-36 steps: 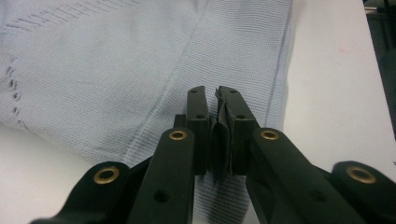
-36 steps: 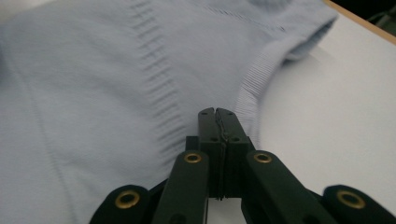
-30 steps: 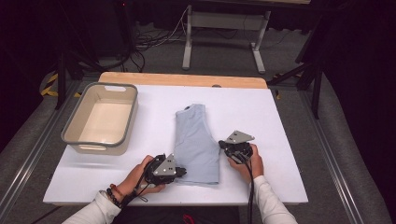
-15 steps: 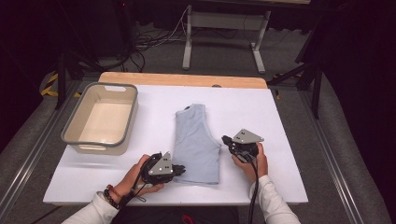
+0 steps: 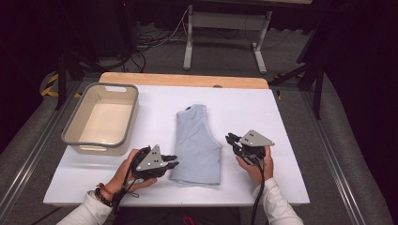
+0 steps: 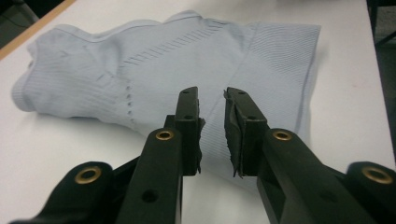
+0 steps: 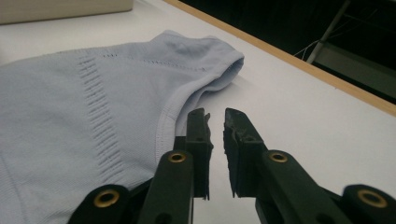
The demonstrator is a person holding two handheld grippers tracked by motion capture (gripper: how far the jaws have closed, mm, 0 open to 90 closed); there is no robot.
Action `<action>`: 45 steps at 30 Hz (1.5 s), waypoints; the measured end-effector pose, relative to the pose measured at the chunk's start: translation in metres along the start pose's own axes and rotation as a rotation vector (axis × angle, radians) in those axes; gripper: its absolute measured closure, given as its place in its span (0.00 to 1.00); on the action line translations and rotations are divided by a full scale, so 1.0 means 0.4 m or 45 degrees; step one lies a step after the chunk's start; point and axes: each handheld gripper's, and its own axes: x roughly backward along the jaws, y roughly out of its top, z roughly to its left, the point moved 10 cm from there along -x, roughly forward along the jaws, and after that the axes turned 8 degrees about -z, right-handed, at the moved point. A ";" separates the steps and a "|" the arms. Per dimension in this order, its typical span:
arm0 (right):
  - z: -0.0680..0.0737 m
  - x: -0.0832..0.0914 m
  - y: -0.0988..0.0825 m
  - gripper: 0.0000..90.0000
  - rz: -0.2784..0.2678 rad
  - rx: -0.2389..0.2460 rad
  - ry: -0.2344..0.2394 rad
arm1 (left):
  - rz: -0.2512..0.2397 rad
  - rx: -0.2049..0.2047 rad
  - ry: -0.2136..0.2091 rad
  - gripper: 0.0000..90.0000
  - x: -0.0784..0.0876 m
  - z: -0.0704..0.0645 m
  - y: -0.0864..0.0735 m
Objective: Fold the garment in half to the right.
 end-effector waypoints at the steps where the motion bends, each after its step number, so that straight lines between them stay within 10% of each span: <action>1: 0.000 0.004 0.004 0.87 -0.008 0.007 -0.002 | 0.002 -0.005 0.009 0.82 0.003 0.005 0.000; 27: 0.060 0.087 0.048 0.28 -0.122 0.048 0.009 | -0.110 0.006 0.234 0.41 0.090 0.074 -0.014; 45: 0.088 0.138 -0.004 0.15 -0.103 0.070 0.020 | -0.126 0.074 0.274 0.16 0.135 0.052 -0.063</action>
